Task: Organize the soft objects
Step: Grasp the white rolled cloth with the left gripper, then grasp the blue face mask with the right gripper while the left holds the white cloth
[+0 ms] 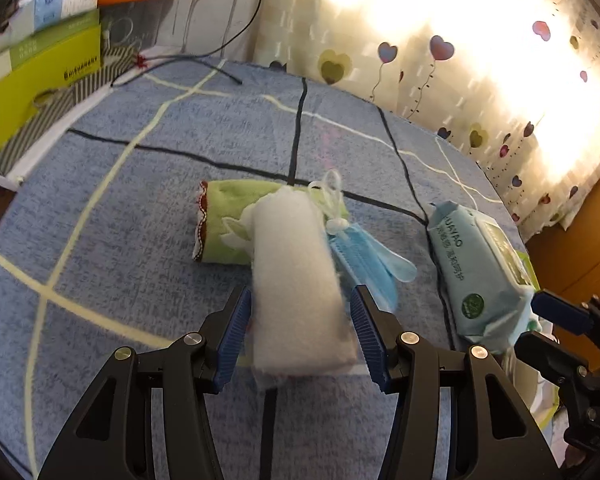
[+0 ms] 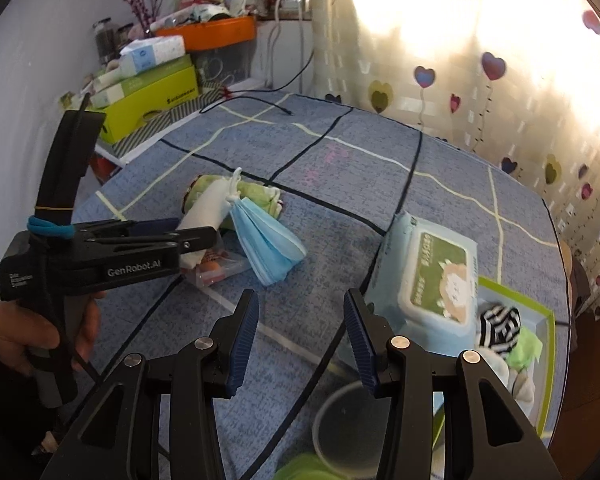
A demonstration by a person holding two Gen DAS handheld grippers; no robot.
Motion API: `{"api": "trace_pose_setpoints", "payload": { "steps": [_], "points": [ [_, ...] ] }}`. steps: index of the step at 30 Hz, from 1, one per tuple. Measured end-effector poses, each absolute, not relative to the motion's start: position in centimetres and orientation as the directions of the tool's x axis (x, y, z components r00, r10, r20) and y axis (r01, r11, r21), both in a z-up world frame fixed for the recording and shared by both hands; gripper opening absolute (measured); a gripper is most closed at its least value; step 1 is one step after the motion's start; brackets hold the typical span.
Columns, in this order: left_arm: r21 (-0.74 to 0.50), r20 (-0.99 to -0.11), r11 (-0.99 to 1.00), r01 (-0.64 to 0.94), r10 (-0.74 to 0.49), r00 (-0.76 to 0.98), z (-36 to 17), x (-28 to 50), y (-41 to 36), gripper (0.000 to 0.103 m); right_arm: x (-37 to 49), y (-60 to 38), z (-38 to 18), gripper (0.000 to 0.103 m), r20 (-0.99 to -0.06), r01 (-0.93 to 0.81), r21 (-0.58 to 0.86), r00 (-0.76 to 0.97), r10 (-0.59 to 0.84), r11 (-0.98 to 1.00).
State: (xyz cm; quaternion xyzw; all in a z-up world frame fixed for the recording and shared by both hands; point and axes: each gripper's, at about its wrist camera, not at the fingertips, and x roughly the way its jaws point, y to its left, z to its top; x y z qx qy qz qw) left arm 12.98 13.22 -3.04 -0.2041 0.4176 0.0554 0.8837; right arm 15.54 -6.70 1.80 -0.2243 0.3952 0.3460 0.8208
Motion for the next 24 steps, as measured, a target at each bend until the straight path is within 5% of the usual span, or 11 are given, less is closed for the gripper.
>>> {"api": "trace_pose_setpoints", "payload": {
  "steps": [3,5,8,24],
  "points": [
    [-0.313,-0.751,0.908,-0.278,-0.058,0.658,-3.3,12.8,13.8,0.051,16.5,-5.1,1.4,0.043,-0.824,-0.771,-0.124,0.431,0.369,0.624],
    [-0.328,-0.749,0.903,-0.278,-0.07,0.659,-3.4,12.7,14.2,0.038,17.1,-4.3,1.2,0.043,-0.835,-0.786,-0.124,0.412,0.364,0.606],
    [-0.336,-0.746,0.9,-0.279,-0.073,0.662,-3.4,12.4,14.6,0.033,18.2,-2.8,0.6,0.043,-0.857,-0.811,-0.125,0.379,0.35,0.571],
    [-0.365,-0.726,0.886,-0.285,-0.079,0.683,-2.9,10.9,15.5,0.029,23.2,2.7,-5.3,0.039,-0.938,-0.868,-0.046,0.207,0.276,0.494]
  ]
}}
